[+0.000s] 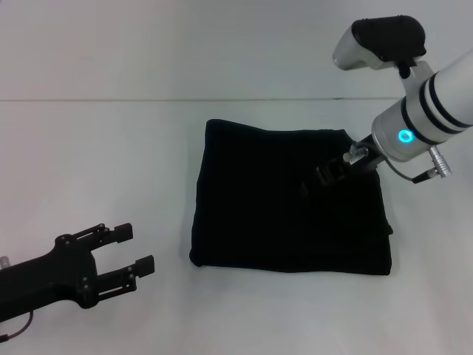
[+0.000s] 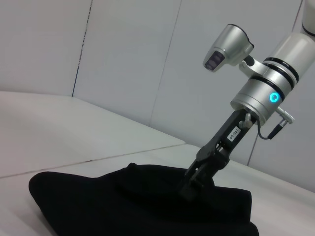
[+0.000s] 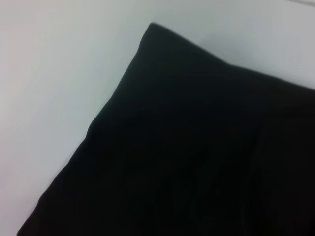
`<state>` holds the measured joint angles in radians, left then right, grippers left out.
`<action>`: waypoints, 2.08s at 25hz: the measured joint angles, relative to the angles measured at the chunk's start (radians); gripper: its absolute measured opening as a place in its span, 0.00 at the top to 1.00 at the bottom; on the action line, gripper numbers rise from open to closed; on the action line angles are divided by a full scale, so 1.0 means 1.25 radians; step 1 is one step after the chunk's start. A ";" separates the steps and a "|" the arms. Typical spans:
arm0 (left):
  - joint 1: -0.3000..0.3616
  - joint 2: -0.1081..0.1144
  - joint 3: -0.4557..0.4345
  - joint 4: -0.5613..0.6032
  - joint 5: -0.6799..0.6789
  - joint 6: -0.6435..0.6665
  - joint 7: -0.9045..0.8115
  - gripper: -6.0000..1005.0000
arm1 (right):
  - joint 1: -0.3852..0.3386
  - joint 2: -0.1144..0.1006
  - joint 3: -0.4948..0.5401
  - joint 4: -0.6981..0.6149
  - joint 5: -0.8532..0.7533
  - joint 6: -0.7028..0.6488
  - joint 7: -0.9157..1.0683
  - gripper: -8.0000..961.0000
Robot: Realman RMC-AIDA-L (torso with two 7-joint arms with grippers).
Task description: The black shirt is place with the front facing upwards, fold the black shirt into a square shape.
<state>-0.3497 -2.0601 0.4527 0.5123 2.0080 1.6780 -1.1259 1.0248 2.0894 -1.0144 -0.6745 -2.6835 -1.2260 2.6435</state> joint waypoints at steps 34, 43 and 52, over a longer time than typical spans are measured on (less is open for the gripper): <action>-0.010 -0.007 0.005 0.000 -0.002 0.005 0.000 0.23 | -0.234 -0.040 0.196 -0.043 0.290 0.003 0.002 0.98; -0.017 -0.009 0.006 0.000 -0.006 0.004 0.000 0.24 | -0.289 -0.042 0.290 0.096 0.400 0.043 -0.115 0.98; -0.041 -0.009 0.000 -0.037 -0.010 0.005 -0.003 0.23 | -0.333 -0.044 0.396 0.191 0.485 0.050 -0.244 0.98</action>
<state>-0.4007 -2.0709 0.4530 0.4664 1.9956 1.6849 -1.1294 0.6090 2.0346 -0.5189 -0.4356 -2.0768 -1.1640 2.3389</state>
